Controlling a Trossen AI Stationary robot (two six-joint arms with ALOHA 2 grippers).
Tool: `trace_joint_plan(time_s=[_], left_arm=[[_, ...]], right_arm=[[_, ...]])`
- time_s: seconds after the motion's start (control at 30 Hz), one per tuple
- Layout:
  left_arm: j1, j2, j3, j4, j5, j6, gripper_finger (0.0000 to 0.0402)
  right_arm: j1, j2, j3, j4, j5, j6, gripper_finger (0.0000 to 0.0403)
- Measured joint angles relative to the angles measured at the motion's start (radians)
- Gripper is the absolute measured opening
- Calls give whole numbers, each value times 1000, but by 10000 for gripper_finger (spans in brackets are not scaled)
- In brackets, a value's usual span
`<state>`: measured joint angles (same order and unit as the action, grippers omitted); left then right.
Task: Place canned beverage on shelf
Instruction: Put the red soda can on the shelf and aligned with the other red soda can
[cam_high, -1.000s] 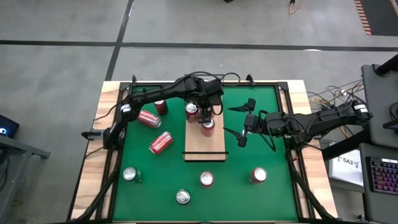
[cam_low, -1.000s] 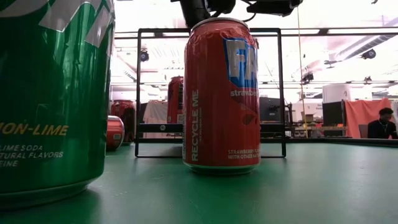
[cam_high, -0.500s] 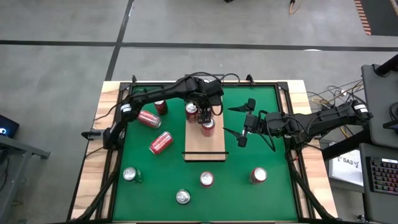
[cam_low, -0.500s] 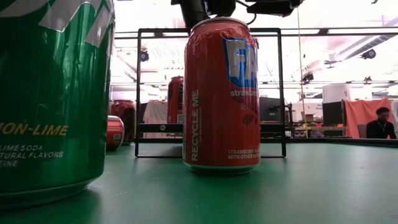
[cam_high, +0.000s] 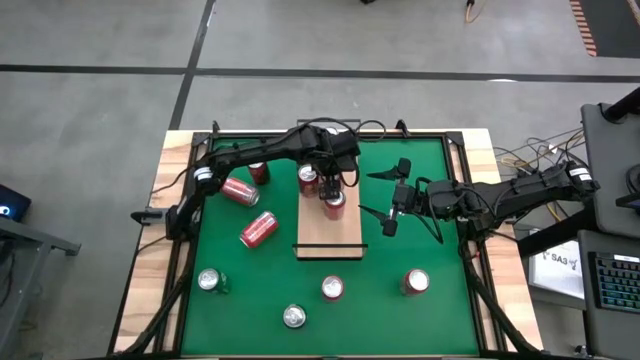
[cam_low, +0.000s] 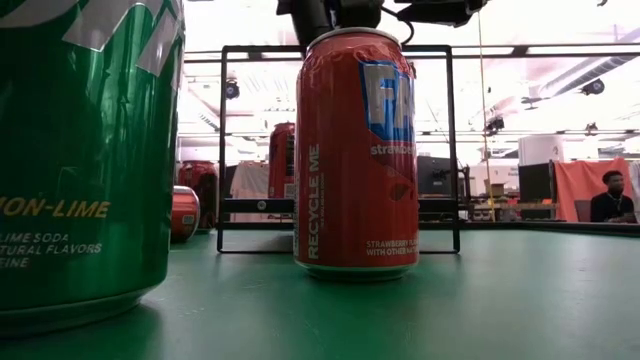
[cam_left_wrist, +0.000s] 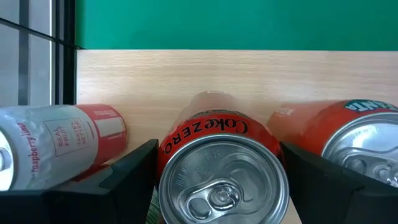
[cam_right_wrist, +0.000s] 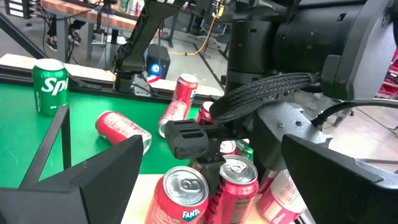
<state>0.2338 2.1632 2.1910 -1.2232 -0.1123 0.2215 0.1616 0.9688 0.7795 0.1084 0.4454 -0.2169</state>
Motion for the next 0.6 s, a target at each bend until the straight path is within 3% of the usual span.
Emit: trace_joint_plan(time_s=[0.6], left_arm=[[3, 0, -2, -3, 0, 4, 313]], right_arm=[[0, 0, 0, 0, 0, 0, 373]])
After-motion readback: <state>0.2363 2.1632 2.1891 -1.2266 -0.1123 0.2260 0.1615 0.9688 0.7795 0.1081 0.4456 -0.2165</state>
